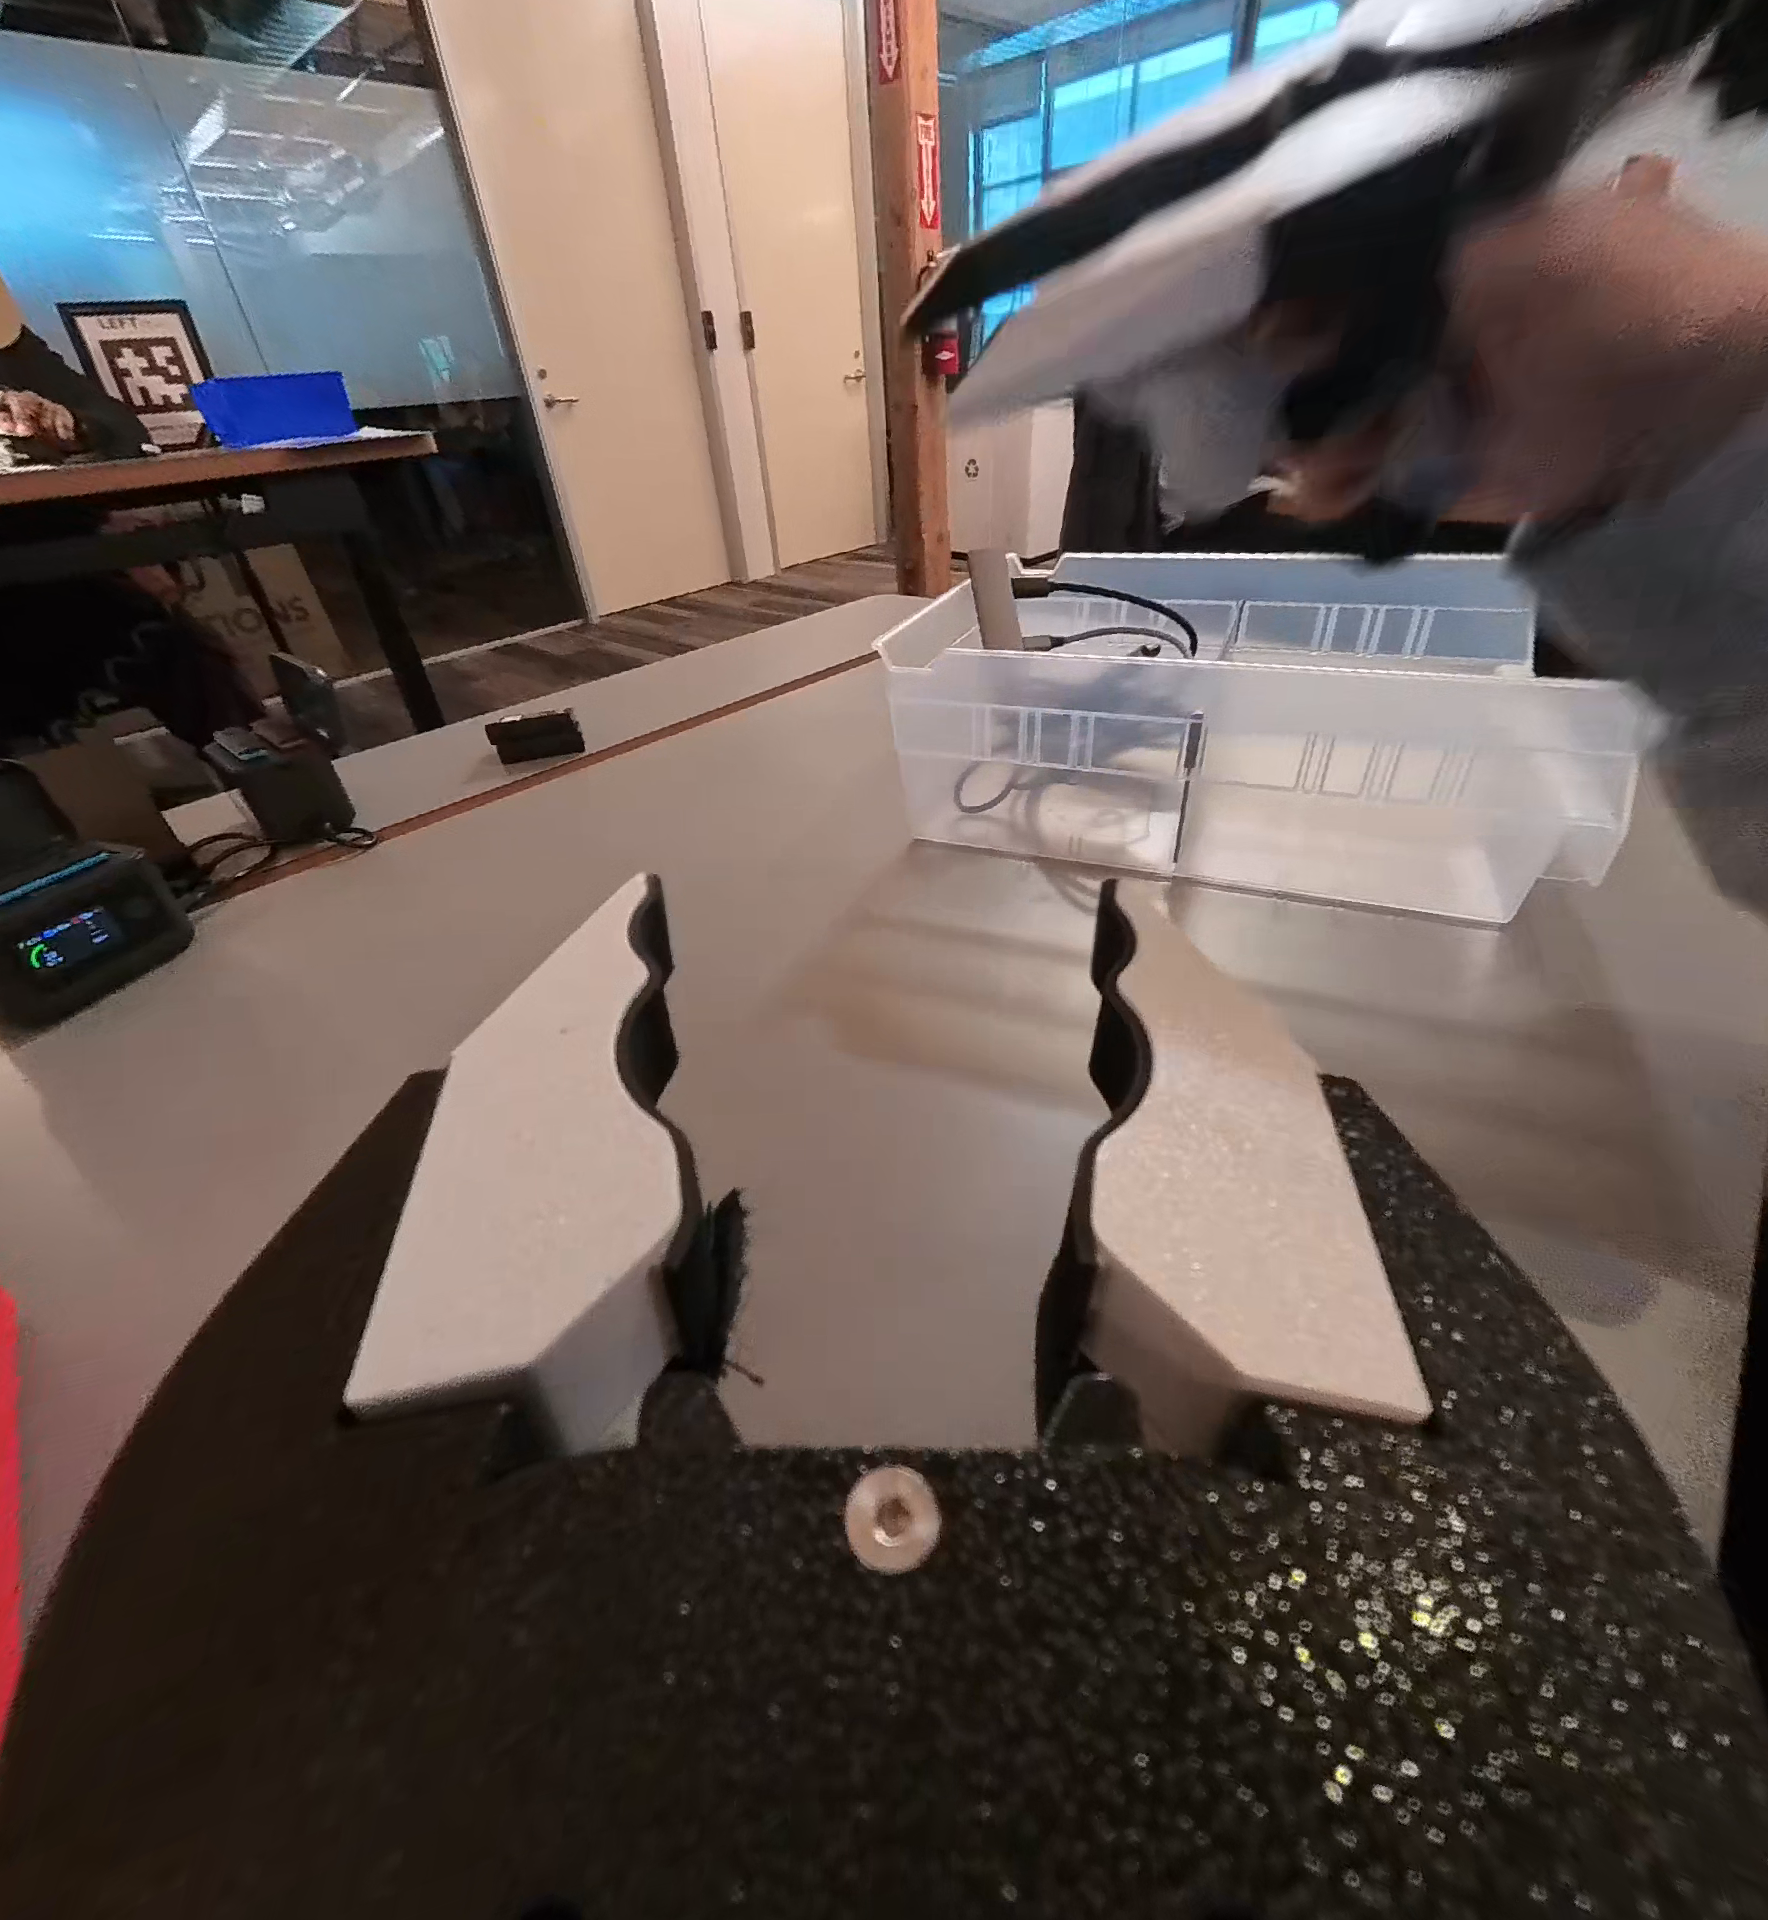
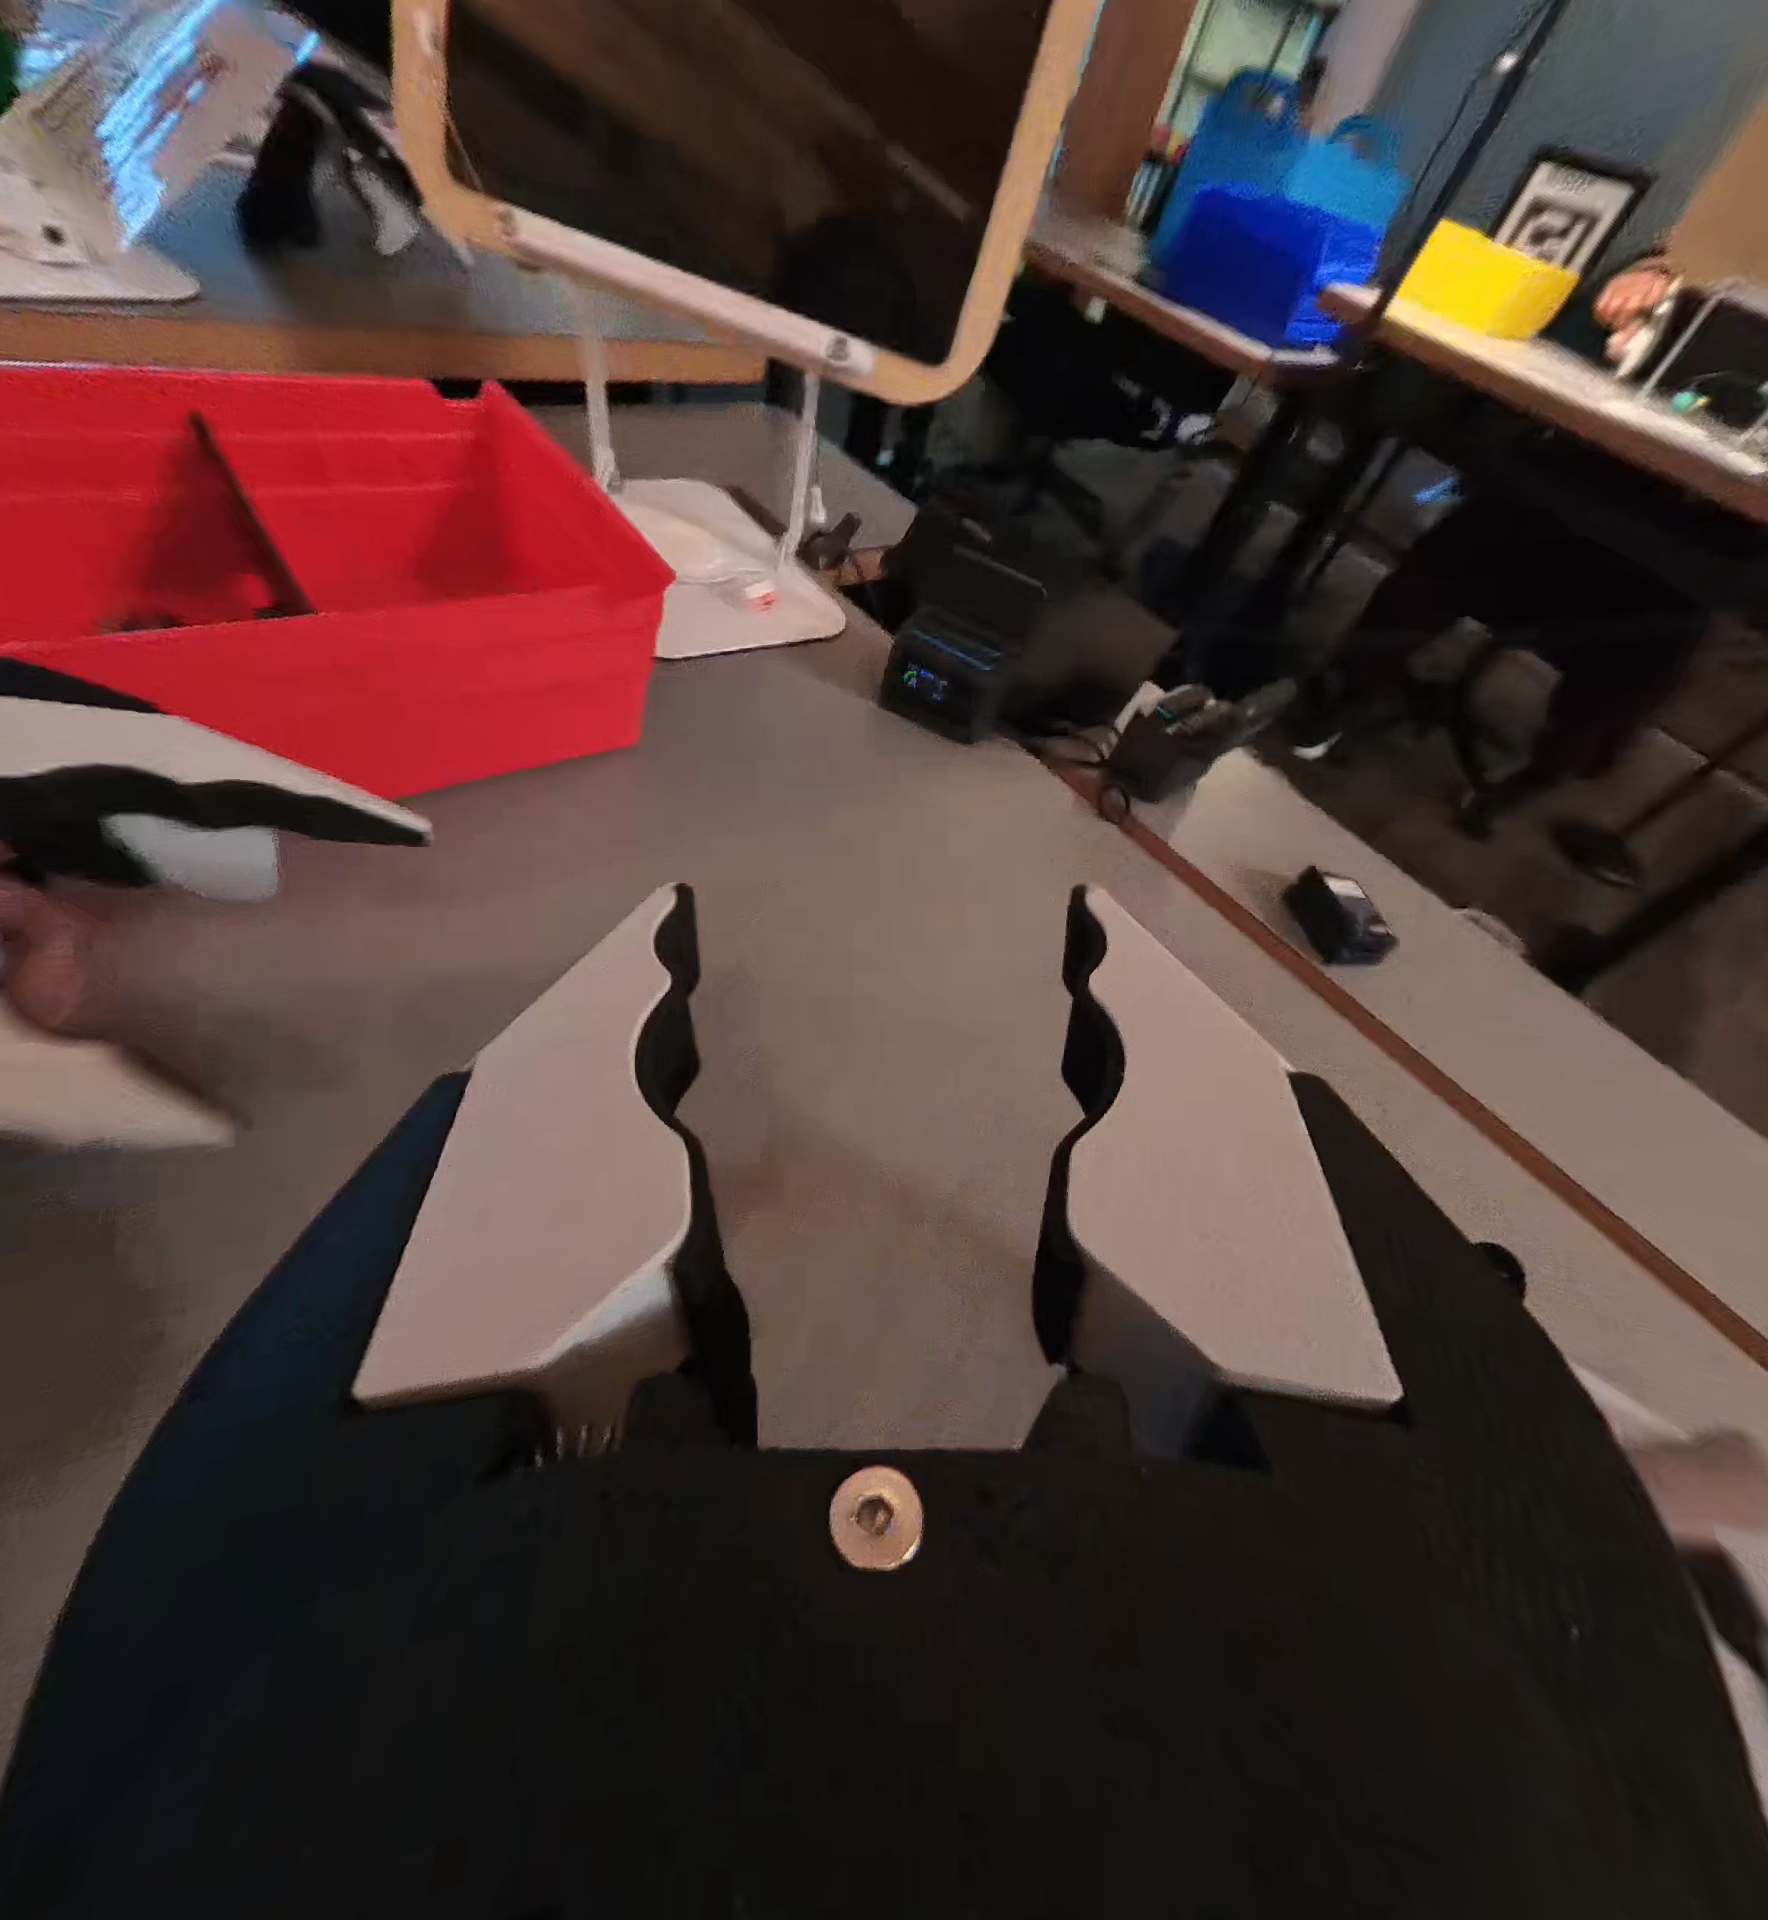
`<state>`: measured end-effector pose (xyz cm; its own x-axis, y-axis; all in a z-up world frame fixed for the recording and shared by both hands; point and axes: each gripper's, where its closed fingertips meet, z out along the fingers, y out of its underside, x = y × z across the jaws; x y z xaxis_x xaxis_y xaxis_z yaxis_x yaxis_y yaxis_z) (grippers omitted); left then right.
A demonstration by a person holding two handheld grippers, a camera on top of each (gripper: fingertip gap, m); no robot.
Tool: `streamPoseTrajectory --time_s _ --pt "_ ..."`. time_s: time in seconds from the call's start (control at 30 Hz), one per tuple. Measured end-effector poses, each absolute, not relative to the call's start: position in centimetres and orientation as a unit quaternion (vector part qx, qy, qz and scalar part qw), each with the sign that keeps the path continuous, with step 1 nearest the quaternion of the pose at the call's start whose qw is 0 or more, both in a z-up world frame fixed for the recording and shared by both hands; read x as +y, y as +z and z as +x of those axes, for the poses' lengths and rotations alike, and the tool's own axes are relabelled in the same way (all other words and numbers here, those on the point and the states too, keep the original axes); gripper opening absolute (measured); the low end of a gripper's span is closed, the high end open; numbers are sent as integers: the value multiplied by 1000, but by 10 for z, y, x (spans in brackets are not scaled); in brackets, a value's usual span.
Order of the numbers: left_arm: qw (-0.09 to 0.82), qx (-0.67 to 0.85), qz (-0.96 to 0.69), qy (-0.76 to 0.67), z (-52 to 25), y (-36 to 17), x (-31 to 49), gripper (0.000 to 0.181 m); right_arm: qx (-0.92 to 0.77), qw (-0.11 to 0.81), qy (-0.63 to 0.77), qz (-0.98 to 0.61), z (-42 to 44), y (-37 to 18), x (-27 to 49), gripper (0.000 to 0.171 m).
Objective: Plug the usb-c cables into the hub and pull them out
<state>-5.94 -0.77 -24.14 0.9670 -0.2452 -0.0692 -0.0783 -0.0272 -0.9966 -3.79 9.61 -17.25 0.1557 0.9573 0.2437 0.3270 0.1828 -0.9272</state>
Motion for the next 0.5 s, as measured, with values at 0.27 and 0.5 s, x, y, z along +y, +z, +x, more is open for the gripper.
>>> streamPoseTrajectory --time_s 0.27,0.5 --pt "682 125 -719 -45 -56 -246 -1 78 -487 668 306 -473 -83 -243 115 61" --pt "691 117 -712 -41 -58 -222 -9 76 -476 723 287 -410 -69 -240 107 46"
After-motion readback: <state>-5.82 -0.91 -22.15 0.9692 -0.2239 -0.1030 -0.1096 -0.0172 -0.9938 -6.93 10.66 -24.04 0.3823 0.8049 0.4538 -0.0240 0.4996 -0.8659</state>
